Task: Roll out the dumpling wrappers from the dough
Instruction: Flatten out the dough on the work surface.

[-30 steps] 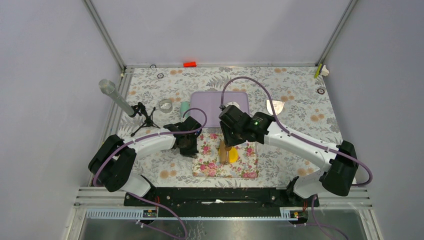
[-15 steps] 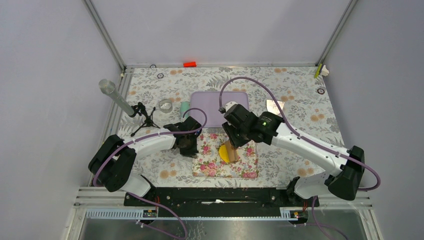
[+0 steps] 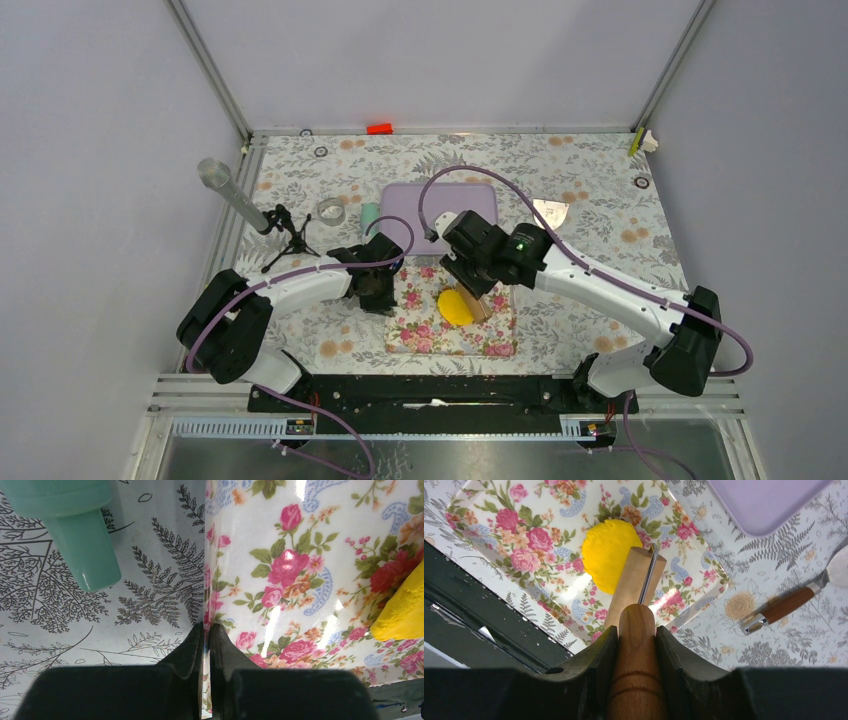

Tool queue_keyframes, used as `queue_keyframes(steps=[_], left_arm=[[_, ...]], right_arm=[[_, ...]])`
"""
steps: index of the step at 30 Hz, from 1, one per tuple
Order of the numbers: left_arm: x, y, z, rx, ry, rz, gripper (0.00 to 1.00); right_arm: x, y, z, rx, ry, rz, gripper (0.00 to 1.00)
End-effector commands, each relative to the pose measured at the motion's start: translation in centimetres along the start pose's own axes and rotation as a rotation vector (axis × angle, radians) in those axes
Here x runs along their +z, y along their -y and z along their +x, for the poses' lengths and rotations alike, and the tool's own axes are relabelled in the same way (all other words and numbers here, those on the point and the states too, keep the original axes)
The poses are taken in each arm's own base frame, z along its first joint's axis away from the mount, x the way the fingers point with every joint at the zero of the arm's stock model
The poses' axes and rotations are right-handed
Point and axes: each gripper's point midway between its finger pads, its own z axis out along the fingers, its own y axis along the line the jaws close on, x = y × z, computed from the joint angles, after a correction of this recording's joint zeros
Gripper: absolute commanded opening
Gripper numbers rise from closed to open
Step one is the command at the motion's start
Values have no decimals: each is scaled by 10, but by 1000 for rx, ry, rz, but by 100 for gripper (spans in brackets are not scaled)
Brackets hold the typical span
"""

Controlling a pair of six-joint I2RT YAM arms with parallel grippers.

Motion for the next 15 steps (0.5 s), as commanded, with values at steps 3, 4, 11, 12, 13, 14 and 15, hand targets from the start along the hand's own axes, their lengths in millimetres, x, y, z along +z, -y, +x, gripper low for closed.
queue_keyframes(steps=[3, 4, 11, 12, 13, 14, 15], left_arm=[[2, -15, 4, 25, 4, -59, 0], [2, -15, 5, 26, 3, -60, 0], [2, -14, 4, 30, 1, -57, 0], [2, -14, 4, 30, 1, -57, 0], [2, -14, 4, 30, 3, -56, 0], [2, -14, 4, 29, 2, -57, 0], [2, -14, 4, 29, 2, -56, 0]], right_arm=[[0, -12, -28, -57, 99, -60, 0], [0, -14, -28, -54, 101, -67, 0], [15, -19, -21, -48, 81, -83, 0], [19, -20, -17, -47, 71, -88, 0], [23, -22, -12, -46, 57, -94, 0], [27, -24, -7, -44, 41, -101, 0], [32, -26, -1, -43, 25, -110, 0]])
